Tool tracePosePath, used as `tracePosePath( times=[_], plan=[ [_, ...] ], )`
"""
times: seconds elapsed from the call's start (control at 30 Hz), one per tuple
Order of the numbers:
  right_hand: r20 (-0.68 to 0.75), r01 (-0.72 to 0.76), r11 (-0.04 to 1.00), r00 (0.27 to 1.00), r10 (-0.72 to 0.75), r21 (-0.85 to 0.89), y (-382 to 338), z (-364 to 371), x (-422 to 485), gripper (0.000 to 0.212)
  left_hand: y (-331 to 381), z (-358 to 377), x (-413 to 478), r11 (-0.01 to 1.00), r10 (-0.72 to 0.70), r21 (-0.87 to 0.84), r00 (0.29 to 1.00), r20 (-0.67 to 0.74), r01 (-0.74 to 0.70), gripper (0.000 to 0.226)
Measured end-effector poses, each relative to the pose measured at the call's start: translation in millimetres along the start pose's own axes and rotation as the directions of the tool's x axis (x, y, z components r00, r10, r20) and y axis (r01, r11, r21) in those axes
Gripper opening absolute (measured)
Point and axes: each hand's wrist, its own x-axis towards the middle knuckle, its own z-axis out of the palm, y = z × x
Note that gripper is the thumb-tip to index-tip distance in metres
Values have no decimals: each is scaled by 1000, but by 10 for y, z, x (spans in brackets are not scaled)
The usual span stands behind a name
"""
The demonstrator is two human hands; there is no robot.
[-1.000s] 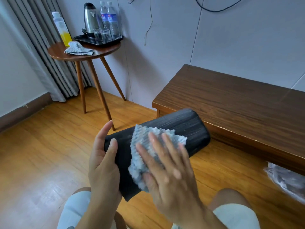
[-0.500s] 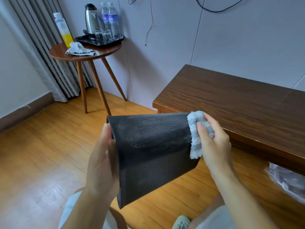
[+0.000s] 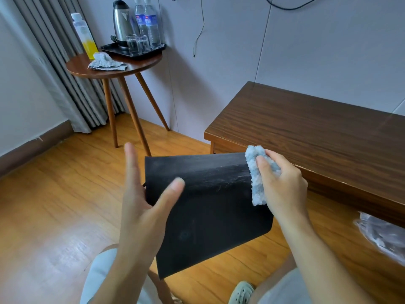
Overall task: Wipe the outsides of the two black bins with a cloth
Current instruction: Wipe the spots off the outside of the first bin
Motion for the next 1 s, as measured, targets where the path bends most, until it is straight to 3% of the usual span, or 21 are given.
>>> tracePosePath(
  times=[0.1, 0.23, 0.33, 0.5, 0.67, 0.73, 0.83, 0.93, 1.0],
  plan=[
    [-6, -28, 999, 1000, 28, -21, -65, -76, 97, 37, -58, -78, 1, 996, 91, 5, 975, 201, -94, 97],
    [60, -8, 991, 998, 16, -136, -128, -75, 167, 41, -112, -84, 111, 997, 8, -78, 1000, 22, -7, 52],
    [120, 16, 963, 993, 17, -270, -155, -47, 189, 41, -140, -74, 200, 985, -113, -138, 992, -52, 105, 40],
    [162, 285, 851, 958, -237, -442, -308, 124, -53, 45, -142, 14, 235, 974, -144, -185, 988, -57, 131, 37],
    [302, 510, 813, 851, -430, -280, -602, 507, -678, 54, -150, 230, 209, 956, -145, -250, 989, 42, 151, 38],
    [306, 559, 773, 824, -477, -299, -618, 502, -678, 50, -159, 214, 189, 932, -175, -314, 984, 41, 179, 36],
    [279, 455, 792, 888, -367, -408, -539, 337, -401, 45, -179, 148, 158, 951, -144, -276, 990, -3, 137, 38],
    [209, 184, 852, 974, -90, -490, -396, 117, 15, 49, -172, 91, 136, 979, -58, -198, 997, -45, 48, 41],
    [177, 32, 873, 982, 63, -487, -326, 5, 176, 47, -158, 81, 137, 984, -23, -177, 999, -31, 17, 42]
  ],
)
